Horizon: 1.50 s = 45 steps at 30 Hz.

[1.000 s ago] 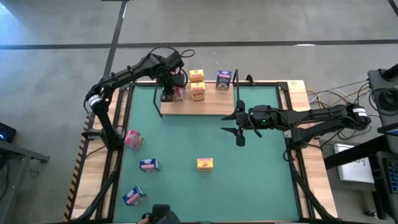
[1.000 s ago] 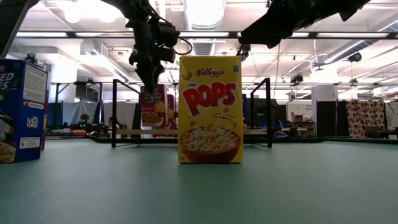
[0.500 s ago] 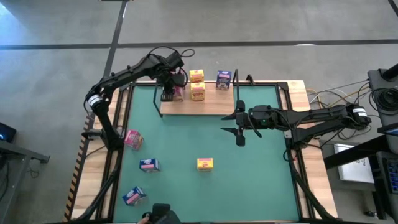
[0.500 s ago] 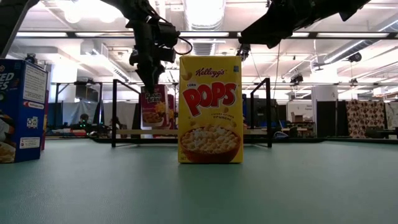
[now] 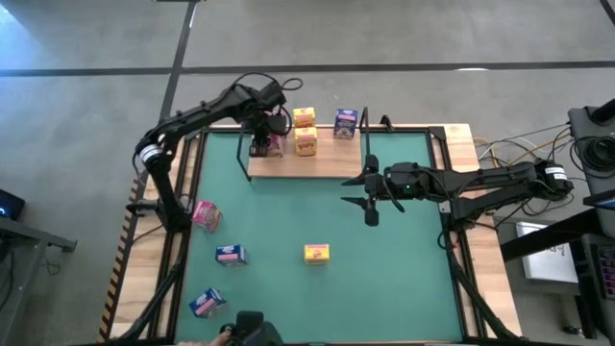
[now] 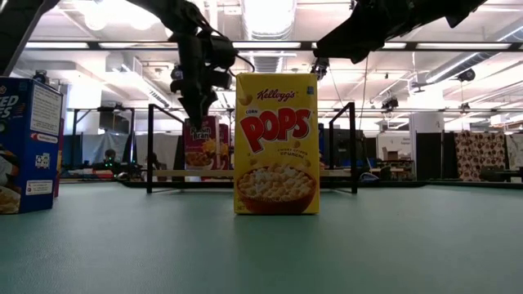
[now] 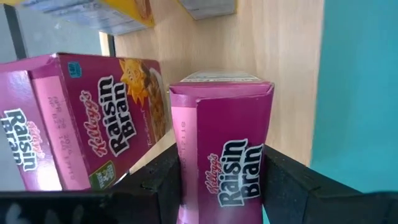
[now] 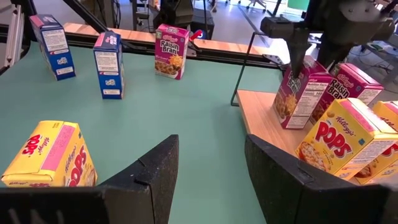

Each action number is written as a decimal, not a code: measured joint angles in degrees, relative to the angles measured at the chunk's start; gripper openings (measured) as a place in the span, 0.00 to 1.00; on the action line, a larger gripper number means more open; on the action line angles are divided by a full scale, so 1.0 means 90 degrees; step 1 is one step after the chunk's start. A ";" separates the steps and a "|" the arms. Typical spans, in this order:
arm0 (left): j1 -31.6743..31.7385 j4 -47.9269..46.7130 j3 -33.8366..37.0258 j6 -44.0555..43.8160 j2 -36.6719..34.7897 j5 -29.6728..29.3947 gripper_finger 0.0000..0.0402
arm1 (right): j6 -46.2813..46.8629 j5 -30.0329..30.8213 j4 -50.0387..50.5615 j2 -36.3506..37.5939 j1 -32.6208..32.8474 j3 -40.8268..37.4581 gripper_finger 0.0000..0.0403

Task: Stack cereal on shelf
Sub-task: Put the right pink cereal box on the shelf aligned with the other pink cereal box

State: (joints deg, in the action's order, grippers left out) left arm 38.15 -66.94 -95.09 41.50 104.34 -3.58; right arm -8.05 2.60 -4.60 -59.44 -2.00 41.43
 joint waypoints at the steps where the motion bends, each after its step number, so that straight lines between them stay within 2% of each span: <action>1: 0.0002 0.0004 -0.0003 0.0000 0.0024 -0.0025 0.40 | 0.0000 0.0001 -0.0002 0.0000 0.0000 0.0000 0.43; 13: 0.0012 0.0104 -0.0002 0.0000 0.0062 -0.0033 0.40 | -0.0005 0.0001 0.0000 0.0000 0.0000 0.0000 0.43; 24: 0.0012 0.0121 0.0012 -0.0066 0.0021 -0.0050 0.56 | -0.0005 -0.0001 0.0002 0.0000 -0.0002 0.0000 0.43; 29: 0.0012 0.0022 -0.0010 -0.0058 -0.0033 -0.0049 0.59 | 0.0002 0.0000 0.0002 0.0000 -0.0001 0.0000 0.43; 38: 0.0005 -0.0616 -0.1031 -0.0499 -0.0043 -0.0011 0.59 | 0.0012 0.0001 0.0002 0.0000 -0.0002 0.0000 0.43; 42: 0.0007 -0.0239 -0.1325 -0.0508 -0.0059 0.0354 0.58 | 0.0015 0.0000 0.0002 0.0000 0.0000 0.0000 0.43; 45: 0.0060 0.0256 -0.1331 -0.0505 -0.0062 0.0282 0.56 | 0.0059 -0.0001 0.0002 0.0000 0.0000 0.0000 0.43</action>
State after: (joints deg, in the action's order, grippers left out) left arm 38.69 -64.63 -107.06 36.95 103.79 -1.04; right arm -7.52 2.59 -4.58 -59.44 -2.00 41.43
